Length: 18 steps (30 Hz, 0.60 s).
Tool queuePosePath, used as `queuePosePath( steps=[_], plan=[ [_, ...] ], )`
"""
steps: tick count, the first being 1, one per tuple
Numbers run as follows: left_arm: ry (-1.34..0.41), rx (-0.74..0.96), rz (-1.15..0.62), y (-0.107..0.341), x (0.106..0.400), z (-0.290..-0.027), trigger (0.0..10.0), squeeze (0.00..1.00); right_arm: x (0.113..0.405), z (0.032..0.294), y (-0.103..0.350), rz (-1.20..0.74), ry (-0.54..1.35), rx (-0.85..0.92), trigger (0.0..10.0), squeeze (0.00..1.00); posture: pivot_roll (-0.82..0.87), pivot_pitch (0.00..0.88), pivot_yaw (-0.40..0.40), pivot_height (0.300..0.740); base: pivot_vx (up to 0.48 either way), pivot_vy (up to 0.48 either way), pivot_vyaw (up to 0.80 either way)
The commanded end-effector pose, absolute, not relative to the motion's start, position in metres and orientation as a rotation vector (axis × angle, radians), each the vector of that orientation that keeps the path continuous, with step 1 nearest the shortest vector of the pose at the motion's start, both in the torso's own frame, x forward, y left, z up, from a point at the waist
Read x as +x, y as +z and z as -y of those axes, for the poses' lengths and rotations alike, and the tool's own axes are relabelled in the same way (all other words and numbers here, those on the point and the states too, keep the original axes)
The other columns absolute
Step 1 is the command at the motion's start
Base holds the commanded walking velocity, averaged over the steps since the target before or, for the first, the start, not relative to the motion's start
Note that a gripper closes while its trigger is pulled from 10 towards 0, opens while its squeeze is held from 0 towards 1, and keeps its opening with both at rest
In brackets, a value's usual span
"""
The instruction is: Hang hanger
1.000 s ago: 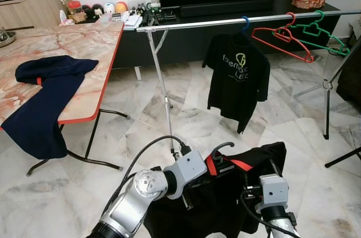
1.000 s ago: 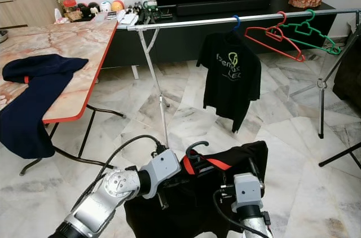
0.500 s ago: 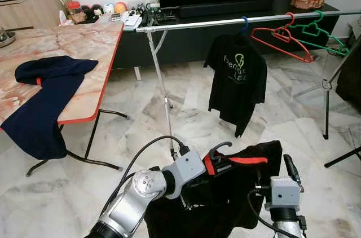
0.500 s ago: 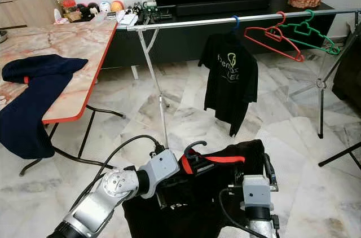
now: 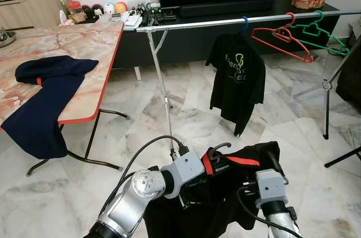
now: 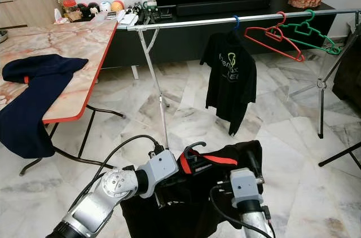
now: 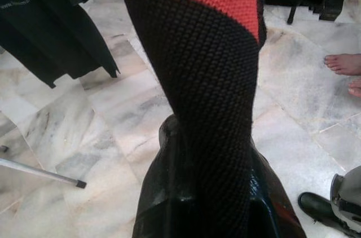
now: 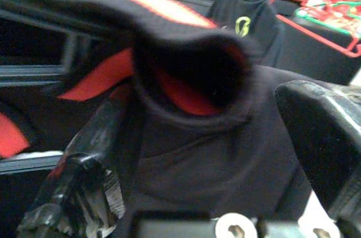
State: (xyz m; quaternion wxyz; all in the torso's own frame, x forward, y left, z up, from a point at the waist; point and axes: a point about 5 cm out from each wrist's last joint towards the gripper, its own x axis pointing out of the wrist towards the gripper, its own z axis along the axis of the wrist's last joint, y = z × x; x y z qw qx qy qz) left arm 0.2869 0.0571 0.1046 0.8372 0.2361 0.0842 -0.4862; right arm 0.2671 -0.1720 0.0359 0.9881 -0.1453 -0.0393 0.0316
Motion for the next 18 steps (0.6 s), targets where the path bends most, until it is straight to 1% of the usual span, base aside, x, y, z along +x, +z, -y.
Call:
queuePosePath(
  steps=[1,5,8,11,14,18],
  plan=[
    [-1.033,0.509,-0.156,0.107,0.288,-0.057,10.0,0.00,0.266,0.168,0.032,0.051,0.087,-0.280,10.0,0.00,-0.02,0.059,0.055,0.740,0.000,0.000,0.00],
    [-1.033,0.511,-0.156,0.107,0.287,-0.057,10.0,0.00,0.266,0.168,0.033,0.060,0.091,-0.277,10.0,0.00,-0.02,0.059,0.055,0.740,0.000,0.000,0.00],
    [-1.033,0.514,-0.155,0.107,0.287,-0.057,10.0,0.00,0.266,0.166,0.037,0.099,0.167,-0.361,10.0,0.00,-0.02,0.060,0.055,0.740,0.000,0.000,0.00],
    [-1.033,0.516,-0.155,0.108,0.287,-0.057,10.0,0.00,0.264,0.169,0.038,0.111,0.154,-0.395,10.0,0.00,-0.02,0.060,0.055,0.740,0.000,0.000,0.00],
    [-1.032,0.517,-0.156,0.107,0.288,-0.057,10.0,0.00,0.261,0.179,0.036,0.115,0.100,-0.438,10.0,0.00,-0.02,0.059,0.055,0.740,0.000,0.000,0.00],
    [-1.032,0.518,-0.159,0.106,0.288,-0.057,10.0,0.00,0.256,0.178,0.029,0.087,0.144,-0.469,10.0,0.00,-0.02,0.059,0.056,0.740,0.000,0.000,0.00]
  ],
)
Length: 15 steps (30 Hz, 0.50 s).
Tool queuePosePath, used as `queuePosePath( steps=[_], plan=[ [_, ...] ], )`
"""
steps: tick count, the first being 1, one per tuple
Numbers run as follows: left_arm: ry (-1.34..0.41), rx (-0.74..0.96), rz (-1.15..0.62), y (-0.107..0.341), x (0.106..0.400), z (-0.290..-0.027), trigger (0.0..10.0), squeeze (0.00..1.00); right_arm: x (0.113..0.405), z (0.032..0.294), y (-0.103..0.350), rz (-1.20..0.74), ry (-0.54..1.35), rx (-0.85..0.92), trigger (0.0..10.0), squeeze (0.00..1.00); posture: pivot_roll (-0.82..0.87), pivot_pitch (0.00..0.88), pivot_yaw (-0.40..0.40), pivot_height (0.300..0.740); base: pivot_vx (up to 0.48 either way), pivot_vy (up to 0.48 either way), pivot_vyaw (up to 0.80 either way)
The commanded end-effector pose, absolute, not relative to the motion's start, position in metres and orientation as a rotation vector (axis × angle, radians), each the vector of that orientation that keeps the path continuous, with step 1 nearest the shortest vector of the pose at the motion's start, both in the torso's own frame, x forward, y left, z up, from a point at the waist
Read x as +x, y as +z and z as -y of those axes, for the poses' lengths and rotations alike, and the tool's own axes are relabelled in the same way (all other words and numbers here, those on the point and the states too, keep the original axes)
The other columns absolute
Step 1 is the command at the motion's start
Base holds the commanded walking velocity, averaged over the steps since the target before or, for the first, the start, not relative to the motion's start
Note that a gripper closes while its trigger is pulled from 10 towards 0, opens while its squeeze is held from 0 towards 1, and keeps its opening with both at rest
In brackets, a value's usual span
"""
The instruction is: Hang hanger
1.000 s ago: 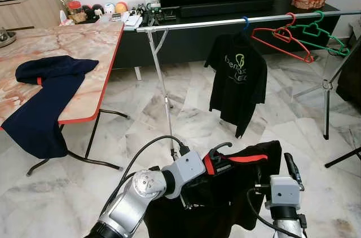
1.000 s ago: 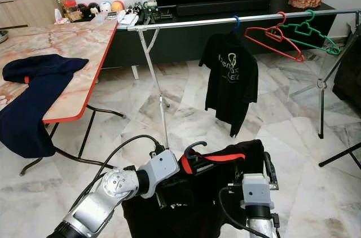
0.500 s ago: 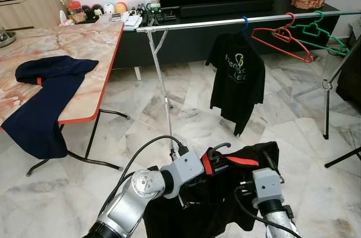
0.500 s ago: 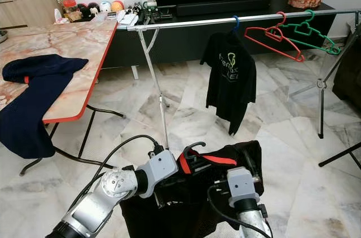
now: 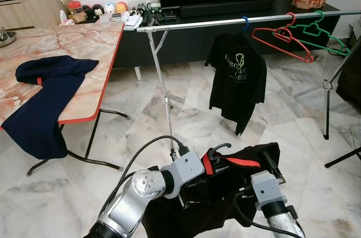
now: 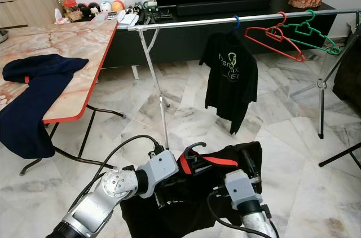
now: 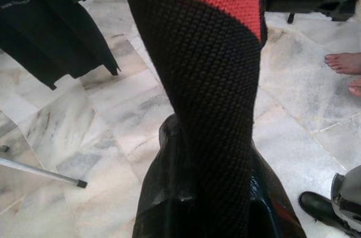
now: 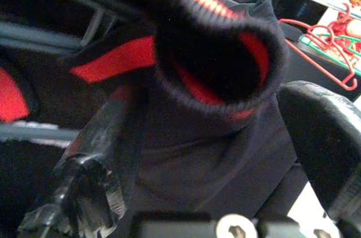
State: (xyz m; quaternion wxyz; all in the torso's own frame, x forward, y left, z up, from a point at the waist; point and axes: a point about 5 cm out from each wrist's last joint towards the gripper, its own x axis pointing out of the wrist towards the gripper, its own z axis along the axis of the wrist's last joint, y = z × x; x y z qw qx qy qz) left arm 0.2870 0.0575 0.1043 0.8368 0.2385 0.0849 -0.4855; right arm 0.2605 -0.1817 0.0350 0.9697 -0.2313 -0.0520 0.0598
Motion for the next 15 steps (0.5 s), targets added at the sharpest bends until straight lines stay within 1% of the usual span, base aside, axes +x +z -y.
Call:
queuePosePath(
  steps=[1,8,9,11,12,14,15],
  plan=[
    [-1.031,0.520,-0.161,0.106,0.288,-0.058,10.0,0.00,0.253,0.177,0.027,0.084,0.156,-0.478,10.0,0.00,-0.02,0.059,0.056,0.740,0.000,0.000,0.00],
    [-0.991,0.550,-0.185,0.100,0.291,-0.067,10.0,0.00,0.249,0.173,0.021,0.061,0.177,-0.466,10.0,0.00,-0.03,0.058,0.055,0.740,0.000,0.000,0.00],
    [-0.979,0.557,-0.184,0.099,0.292,-0.067,10.0,0.00,0.248,0.169,0.018,0.035,0.209,-0.419,10.0,0.00,-0.03,0.057,0.054,0.740,0.000,0.000,0.00],
    [-0.973,0.557,-0.182,0.099,0.292,-0.067,10.0,0.00,0.246,0.165,0.015,0.015,0.229,-0.388,10.0,0.00,-0.03,0.057,0.054,0.740,0.000,0.000,0.00],
    [-0.967,0.556,-0.178,0.099,0.293,-0.067,10.0,0.00,0.243,0.159,0.008,-0.031,0.270,-0.336,10.0,0.00,-0.03,0.055,0.054,0.740,0.000,0.000,0.00],
    [-0.964,0.559,-0.172,0.100,0.294,-0.066,10.0,0.00,0.241,0.155,0.005,-0.049,0.297,-0.319,10.0,0.00,-0.03,0.054,0.053,0.740,0.000,0.000,0.00],
    [-0.962,0.564,-0.167,0.101,0.295,-0.066,10.0,0.00,0.237,0.150,-0.001,-0.085,0.334,-0.272,10.0,0.00,-0.03,0.053,0.054,0.740,0.000,0.000,0.00]
  ],
)
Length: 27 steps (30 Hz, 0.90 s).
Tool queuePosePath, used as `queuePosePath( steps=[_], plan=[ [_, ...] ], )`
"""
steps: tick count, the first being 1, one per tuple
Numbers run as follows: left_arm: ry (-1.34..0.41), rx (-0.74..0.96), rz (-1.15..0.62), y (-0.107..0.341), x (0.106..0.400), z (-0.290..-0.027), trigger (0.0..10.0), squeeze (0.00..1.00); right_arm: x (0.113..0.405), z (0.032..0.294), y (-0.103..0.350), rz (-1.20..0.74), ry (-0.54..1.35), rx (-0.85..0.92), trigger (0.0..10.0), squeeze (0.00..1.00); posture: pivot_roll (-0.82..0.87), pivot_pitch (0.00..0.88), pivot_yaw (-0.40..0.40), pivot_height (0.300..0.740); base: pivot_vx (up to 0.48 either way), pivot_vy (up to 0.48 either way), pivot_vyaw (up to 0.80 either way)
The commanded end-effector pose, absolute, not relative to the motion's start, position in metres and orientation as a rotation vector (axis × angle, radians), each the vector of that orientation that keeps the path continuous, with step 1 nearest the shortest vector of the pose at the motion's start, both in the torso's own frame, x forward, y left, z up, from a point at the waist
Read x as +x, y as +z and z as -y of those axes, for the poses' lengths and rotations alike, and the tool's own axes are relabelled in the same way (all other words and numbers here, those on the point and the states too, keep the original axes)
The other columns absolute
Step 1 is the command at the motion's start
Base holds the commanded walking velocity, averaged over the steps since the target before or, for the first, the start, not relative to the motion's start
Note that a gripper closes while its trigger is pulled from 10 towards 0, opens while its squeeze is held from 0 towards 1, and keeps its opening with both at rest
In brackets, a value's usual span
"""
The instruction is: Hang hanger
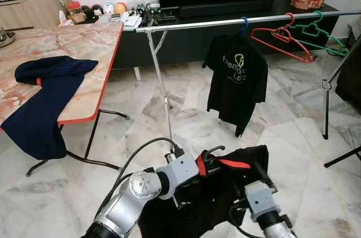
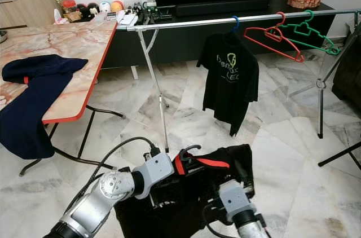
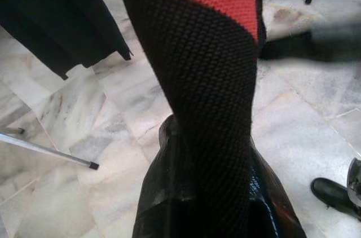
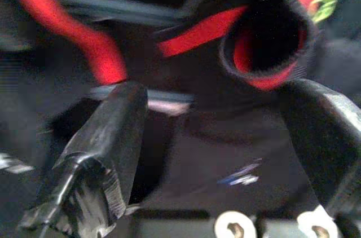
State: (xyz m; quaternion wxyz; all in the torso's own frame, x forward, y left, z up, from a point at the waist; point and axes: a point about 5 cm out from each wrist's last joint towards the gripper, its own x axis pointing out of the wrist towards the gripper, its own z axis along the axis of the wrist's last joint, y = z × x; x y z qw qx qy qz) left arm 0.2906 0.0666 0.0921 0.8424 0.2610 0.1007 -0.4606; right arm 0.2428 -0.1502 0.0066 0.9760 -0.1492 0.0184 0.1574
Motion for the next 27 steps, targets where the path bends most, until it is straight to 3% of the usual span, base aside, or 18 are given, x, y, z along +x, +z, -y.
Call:
queuePosePath(
  steps=[1,8,9,12,16,22,27],
  plan=[
    [-0.963,0.566,-0.165,0.100,0.295,-0.065,10.0,0.00,0.236,0.148,-0.003,-0.108,0.340,-0.217,10.0,0.00,-0.03,0.052,0.053,0.740,0.000,0.000,0.00],
    [-0.960,0.571,-0.158,0.101,0.295,-0.065,10.0,0.00,0.243,0.153,0.000,-0.111,0.288,-0.026,10.0,0.00,-0.03,0.053,0.051,0.740,0.000,0.000,0.00],
    [-0.959,0.572,-0.156,0.100,0.295,-0.065,10.0,0.00,0.246,0.153,0.002,-0.122,0.302,0.088,10.0,0.00,-0.03,0.055,0.050,0.740,0.000,0.000,0.00],
    [-0.959,0.577,-0.157,0.099,0.295,-0.065,10.0,0.00,0.254,0.152,0.016,-0.078,0.334,0.208,10.0,0.00,-0.03,0.056,0.051,0.740,0.000,0.000,0.00],
    [-0.960,0.582,-0.155,0.099,0.295,-0.065,10.0,0.00,0.249,0.152,0.017,-0.056,0.338,0.284,10.0,0.00,-0.03,0.059,0.052,0.740,0.000,0.000,0.00],
    [-0.960,0.588,-0.145,0.100,0.296,-0.064,10.0,0.00,0.240,0.155,0.017,-0.026,0.380,0.232,10.0,0.00,-0.03,0.059,0.053,0.740,0.000,0.000,0.00],
    [-0.962,0.602,-0.147,0.098,0.295,-0.064,10.0,0.00,0.242,0.173,0.018,0.014,0.228,0.218,10.0,0.00,-0.03,0.061,0.054,0.740,0.000,0.000,0.00]
  ],
)
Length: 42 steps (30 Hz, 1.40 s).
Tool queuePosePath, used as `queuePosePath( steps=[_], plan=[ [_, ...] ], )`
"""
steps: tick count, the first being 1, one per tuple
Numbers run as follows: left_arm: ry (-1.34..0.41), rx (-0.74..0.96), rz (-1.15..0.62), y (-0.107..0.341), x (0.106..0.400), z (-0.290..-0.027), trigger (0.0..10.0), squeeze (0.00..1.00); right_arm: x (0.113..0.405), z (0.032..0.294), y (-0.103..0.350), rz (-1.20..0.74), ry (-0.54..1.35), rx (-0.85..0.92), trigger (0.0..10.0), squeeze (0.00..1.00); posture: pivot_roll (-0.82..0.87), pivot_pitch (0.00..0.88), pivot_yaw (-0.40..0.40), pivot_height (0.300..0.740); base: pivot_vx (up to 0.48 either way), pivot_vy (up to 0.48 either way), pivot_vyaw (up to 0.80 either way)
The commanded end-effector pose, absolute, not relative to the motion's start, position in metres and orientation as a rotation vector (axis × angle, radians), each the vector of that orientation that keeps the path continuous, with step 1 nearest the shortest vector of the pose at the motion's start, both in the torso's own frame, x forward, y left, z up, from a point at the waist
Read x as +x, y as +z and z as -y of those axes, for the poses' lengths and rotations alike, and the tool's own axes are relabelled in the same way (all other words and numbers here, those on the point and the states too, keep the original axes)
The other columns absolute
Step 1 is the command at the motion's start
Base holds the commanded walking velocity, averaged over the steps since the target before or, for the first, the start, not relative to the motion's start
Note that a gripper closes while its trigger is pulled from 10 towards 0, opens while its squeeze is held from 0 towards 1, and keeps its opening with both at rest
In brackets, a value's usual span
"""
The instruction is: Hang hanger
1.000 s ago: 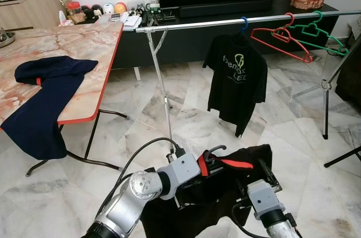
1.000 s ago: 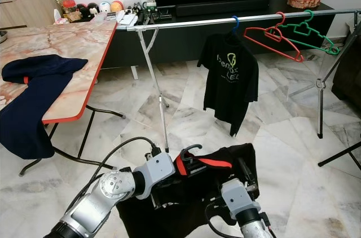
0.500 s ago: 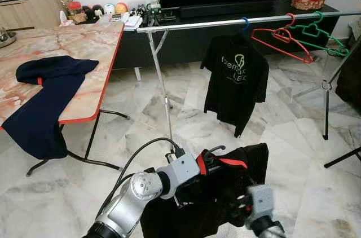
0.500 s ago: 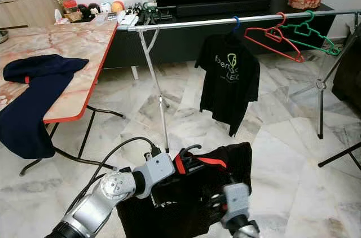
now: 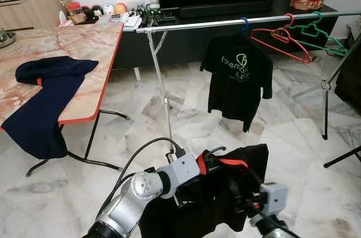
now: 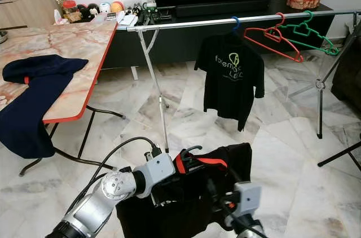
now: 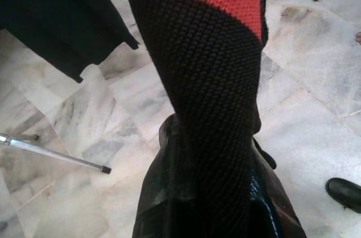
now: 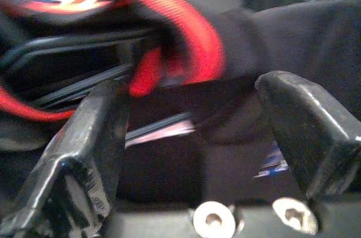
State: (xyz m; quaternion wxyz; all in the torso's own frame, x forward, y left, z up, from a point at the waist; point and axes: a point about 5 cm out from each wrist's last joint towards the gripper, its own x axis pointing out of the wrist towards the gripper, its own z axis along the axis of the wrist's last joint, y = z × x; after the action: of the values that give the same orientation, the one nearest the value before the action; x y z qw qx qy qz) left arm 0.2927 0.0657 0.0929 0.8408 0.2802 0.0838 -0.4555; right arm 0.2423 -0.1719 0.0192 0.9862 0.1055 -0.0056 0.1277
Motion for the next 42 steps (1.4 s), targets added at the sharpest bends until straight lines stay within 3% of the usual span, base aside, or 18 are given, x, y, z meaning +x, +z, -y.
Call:
queuePosePath(
  steps=[1,8,16,26,35,42],
  plan=[
    [-0.963,0.601,-0.149,0.098,0.295,-0.064,10.0,0.00,0.242,0.177,0.020,0.035,0.180,0.221,10.0,0.00,-0.03,0.063,0.055,0.740,0.000,0.000,0.00],
    [-0.963,0.607,-0.148,0.097,0.296,-0.065,10.0,0.00,0.249,0.182,0.035,0.116,0.108,0.257,10.0,0.00,-0.03,0.064,0.057,0.740,0.000,0.000,0.00],
    [-0.963,0.609,-0.146,0.097,0.296,-0.064,10.0,0.00,0.259,0.189,0.045,0.134,0.059,0.196,10.0,0.00,-0.03,0.064,0.055,0.740,0.000,0.000,0.00],
    [-0.964,0.608,-0.151,0.096,0.295,-0.065,10.0,0.00,0.265,0.212,0.047,0.094,-0.134,0.074,10.0,0.00,-0.03,0.066,0.053,0.740,0.000,0.000,0.00],
    [-0.963,0.608,-0.153,0.096,0.295,-0.065,10.0,0.00,0.257,0.194,0.031,-0.001,-0.009,0.079,10.0,0.00,-0.03,0.065,0.051,0.740,0.000,0.000,0.00],
    [-0.961,0.610,-0.155,0.096,0.296,-0.066,10.0,0.00,0.242,0.171,0.028,-0.010,0.198,0.121,10.0,0.00,-0.03,0.063,0.052,0.740,0.000,0.000,0.00]
  ],
)
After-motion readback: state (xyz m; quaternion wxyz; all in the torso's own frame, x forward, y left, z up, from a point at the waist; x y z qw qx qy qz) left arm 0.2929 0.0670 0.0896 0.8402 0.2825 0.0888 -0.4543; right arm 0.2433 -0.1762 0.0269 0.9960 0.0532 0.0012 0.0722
